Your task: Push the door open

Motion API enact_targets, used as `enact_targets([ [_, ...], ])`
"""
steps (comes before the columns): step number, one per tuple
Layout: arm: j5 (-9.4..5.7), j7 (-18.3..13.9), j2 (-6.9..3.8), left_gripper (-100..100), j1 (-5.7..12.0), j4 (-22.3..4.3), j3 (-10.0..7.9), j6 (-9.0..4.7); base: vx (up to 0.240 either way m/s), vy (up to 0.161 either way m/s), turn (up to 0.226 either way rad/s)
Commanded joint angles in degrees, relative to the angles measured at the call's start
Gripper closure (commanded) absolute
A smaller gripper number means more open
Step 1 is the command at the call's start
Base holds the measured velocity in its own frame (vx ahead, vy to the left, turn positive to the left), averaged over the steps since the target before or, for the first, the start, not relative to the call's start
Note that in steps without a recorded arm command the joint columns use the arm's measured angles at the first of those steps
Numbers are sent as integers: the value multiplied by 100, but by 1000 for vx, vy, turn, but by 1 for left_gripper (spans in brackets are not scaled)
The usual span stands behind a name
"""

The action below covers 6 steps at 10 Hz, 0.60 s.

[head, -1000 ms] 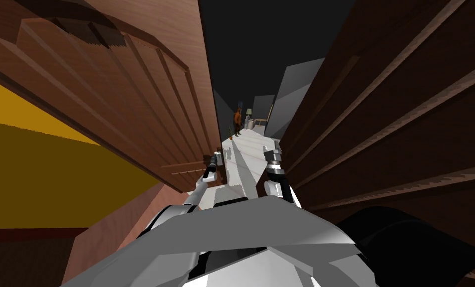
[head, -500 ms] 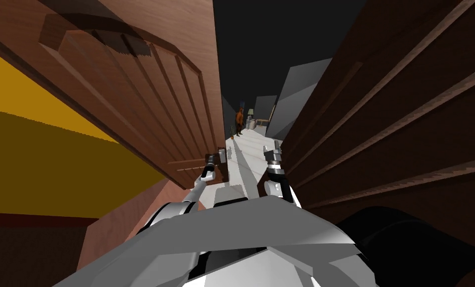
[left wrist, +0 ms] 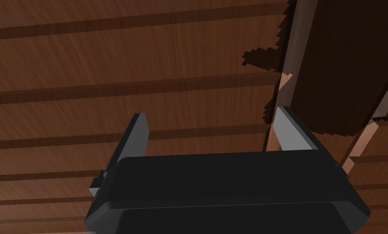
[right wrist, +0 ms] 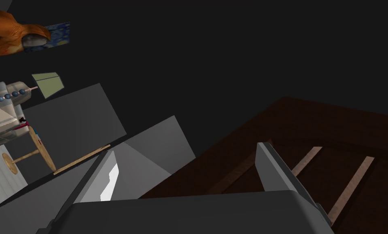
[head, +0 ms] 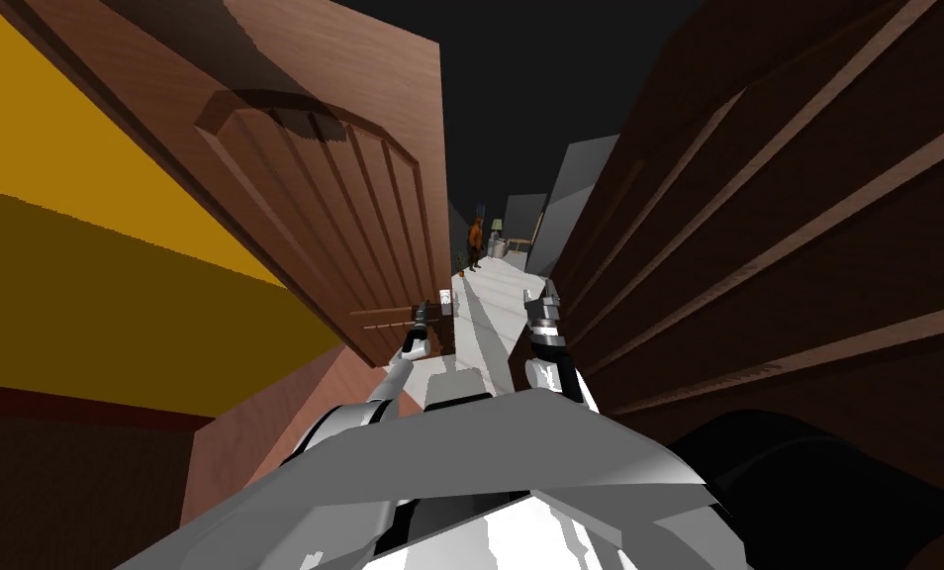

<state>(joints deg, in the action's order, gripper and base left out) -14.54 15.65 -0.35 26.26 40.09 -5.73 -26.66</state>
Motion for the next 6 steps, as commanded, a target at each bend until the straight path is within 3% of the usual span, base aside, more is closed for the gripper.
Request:
enact_targets([
  [1,57,-1,123,-100,12,-16,-91,2,-160,-114,-27],
  [4,104,5,281,-100,16,-9,-171,17,-100,-170,-34],
  [5,95,-4,246,-100,33,-39,-159,9,-27,-89,3],
  [6,58,31,178,-100,45,-62,-167,-14,34,85,5],
])
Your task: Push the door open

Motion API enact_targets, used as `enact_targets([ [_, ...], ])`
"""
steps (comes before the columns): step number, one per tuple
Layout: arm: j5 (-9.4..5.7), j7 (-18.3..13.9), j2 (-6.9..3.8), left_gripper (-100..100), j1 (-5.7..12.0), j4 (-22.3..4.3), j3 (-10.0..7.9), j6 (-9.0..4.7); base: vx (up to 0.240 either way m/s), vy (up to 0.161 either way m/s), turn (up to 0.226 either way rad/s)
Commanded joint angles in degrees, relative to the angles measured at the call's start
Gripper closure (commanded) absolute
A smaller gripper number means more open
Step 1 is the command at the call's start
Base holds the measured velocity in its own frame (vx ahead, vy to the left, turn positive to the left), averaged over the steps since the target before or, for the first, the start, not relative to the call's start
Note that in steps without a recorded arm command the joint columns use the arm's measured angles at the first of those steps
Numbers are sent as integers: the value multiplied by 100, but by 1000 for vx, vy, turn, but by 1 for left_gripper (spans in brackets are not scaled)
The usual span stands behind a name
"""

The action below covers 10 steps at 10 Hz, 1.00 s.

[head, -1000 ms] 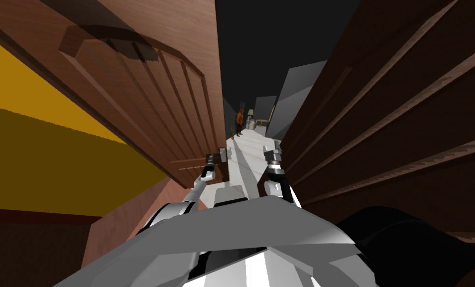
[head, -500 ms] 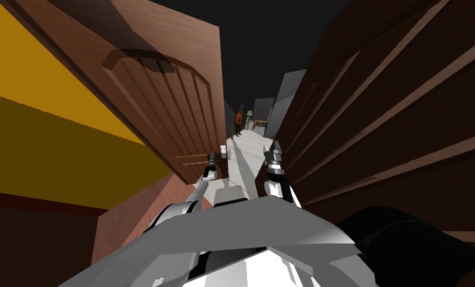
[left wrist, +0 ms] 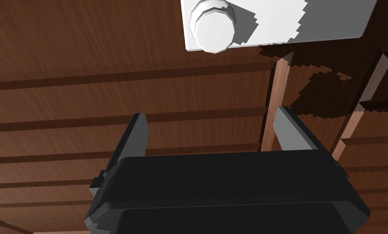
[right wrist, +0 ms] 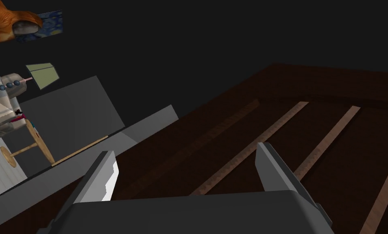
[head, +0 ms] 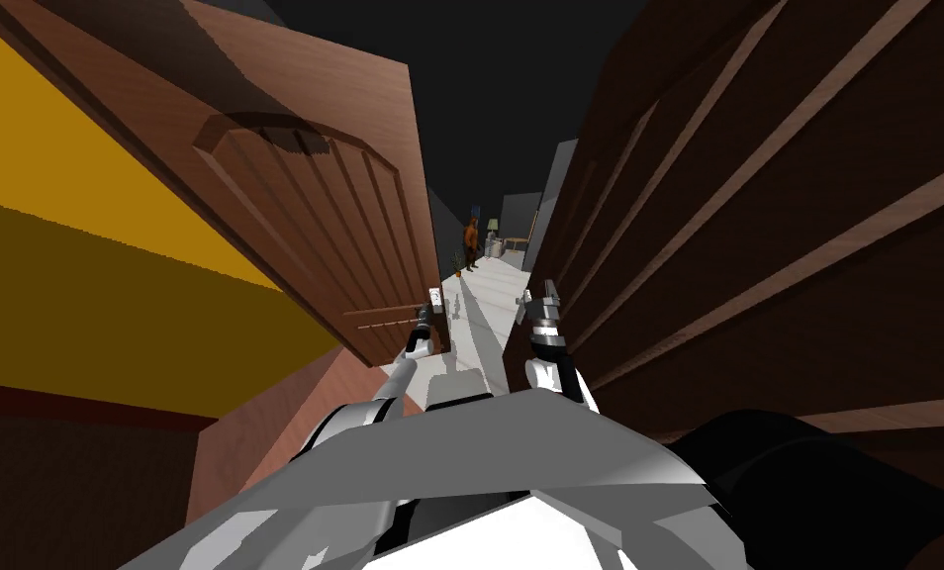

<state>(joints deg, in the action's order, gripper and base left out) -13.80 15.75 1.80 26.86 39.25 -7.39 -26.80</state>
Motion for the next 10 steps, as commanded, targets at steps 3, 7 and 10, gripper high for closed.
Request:
enact_targets([
  [3,-156,164,-213,-100,18,-37,-31,-67,91,150,-41],
  [7,-488,502,-316,-100,95,-177,-101,-226,156,39,-102],
  [10,-757,776,-113,-100,158,-291,-157,-355,148,-66,-112],
])
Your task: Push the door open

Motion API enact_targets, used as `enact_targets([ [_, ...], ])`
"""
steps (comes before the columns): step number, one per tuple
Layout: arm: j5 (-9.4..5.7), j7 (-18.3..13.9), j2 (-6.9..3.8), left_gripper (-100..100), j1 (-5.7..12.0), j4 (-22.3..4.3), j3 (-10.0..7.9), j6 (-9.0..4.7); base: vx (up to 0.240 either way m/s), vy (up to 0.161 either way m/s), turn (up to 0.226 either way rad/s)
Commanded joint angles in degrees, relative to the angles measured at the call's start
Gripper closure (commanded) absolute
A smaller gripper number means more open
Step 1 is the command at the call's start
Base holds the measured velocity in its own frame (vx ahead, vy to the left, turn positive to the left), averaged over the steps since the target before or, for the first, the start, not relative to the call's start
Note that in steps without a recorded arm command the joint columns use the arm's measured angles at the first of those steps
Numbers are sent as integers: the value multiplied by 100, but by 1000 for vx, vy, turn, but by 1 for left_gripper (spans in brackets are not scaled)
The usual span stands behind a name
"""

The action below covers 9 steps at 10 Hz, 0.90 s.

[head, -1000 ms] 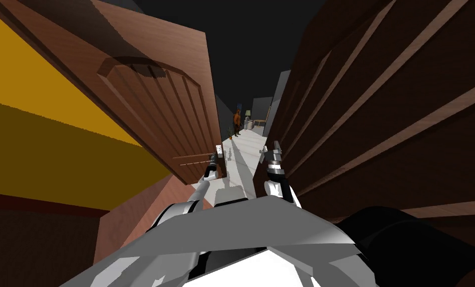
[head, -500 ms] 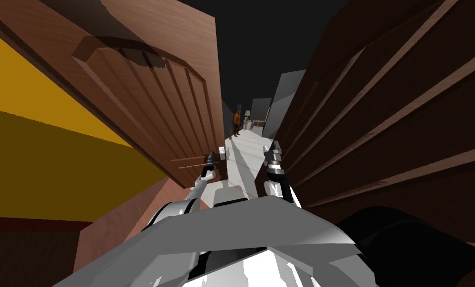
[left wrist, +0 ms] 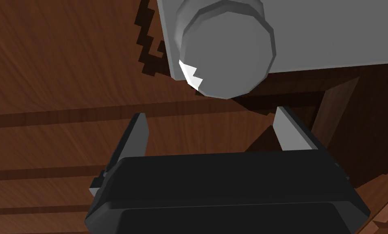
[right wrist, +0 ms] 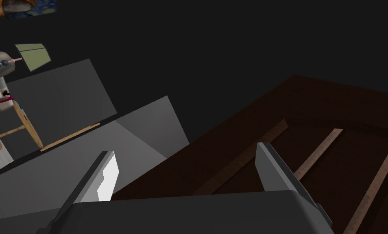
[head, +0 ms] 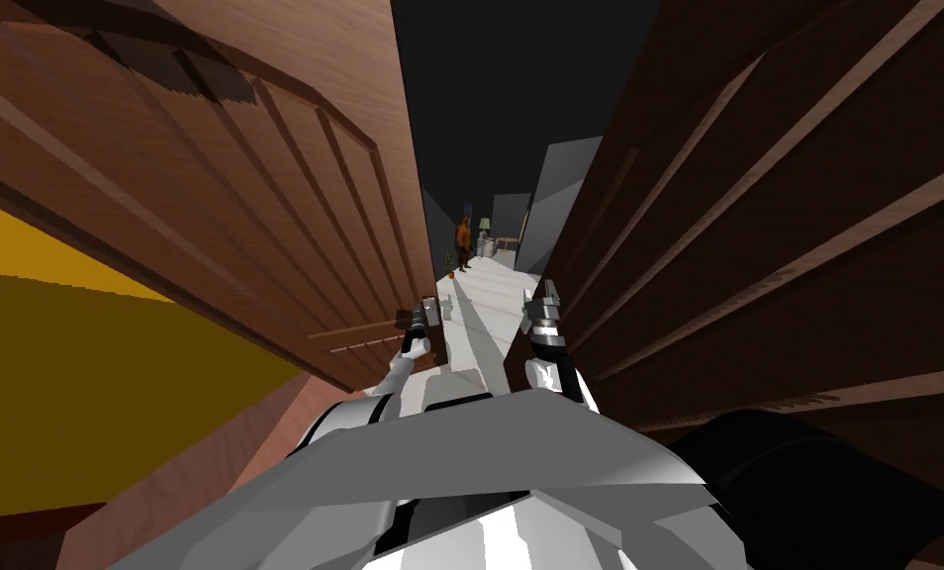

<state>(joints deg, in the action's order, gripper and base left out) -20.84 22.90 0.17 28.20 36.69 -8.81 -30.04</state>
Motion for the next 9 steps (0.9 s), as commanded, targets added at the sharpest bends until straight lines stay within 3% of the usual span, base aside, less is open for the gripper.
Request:
enact_targets([
  [1,-129,139,168,-100,42,-67,-30,-68,153,-74,-99],
  [2,-129,139,168,-100,42,-67,-30,-68,101,-45,-39],
  [3,-115,151,159,-100,-7,52,-34,15,38,-15,-4],
  [4,-115,151,159,100,-7,52,-34,15,0,0,0],
  [9,-115,151,159,100,-7,52,-34,15,-8,3,-3],
])
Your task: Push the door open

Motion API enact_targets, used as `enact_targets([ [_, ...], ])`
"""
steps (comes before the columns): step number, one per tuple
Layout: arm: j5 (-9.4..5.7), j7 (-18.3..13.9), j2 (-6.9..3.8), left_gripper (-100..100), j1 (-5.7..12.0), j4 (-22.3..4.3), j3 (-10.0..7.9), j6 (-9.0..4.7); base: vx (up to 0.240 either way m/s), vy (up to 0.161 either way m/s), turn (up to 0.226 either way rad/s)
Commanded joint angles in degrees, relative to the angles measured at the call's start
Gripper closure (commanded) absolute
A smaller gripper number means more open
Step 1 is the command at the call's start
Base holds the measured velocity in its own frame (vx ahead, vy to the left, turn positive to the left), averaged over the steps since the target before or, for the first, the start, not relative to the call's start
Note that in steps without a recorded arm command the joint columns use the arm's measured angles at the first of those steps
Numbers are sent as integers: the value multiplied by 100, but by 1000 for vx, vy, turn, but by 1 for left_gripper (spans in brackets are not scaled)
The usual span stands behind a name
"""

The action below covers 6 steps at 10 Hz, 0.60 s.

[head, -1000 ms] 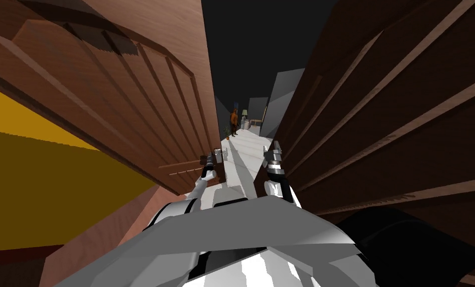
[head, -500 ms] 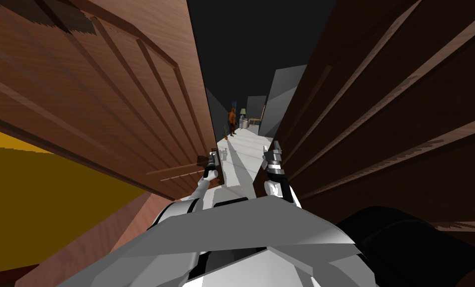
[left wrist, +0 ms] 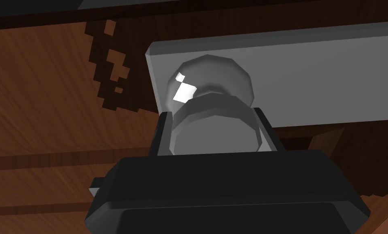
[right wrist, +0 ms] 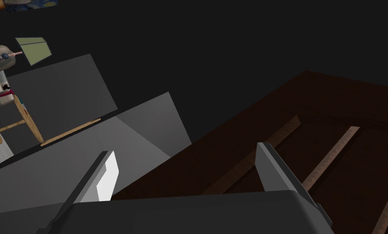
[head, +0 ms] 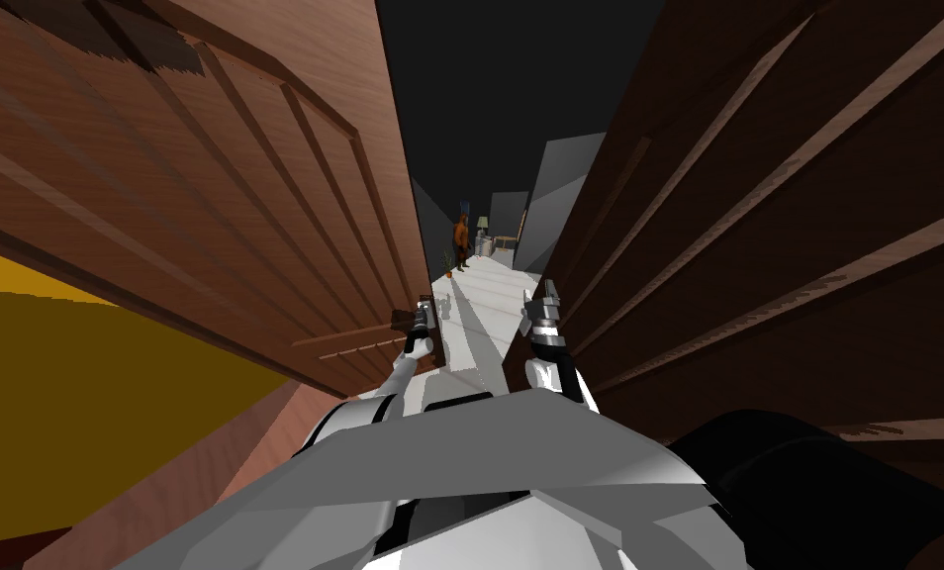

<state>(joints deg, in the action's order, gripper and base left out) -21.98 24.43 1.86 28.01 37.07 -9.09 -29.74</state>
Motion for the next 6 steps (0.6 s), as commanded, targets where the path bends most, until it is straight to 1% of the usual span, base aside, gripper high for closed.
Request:
enact_targets([
  [1,-127,70,-154,100,105,-170,2,-112,99,-2,66],
  [2,-127,70,-154,100,105,-170,2,-112,120,-12,56],
  [3,-229,127,-233,100,190,-308,3,-202,131,-2,63],
  [5,-308,171,-274,100,256,-415,4,-272,137,7,61],
  [6,-393,218,-300,100,326,-528,5,-346,157,21,150],
])
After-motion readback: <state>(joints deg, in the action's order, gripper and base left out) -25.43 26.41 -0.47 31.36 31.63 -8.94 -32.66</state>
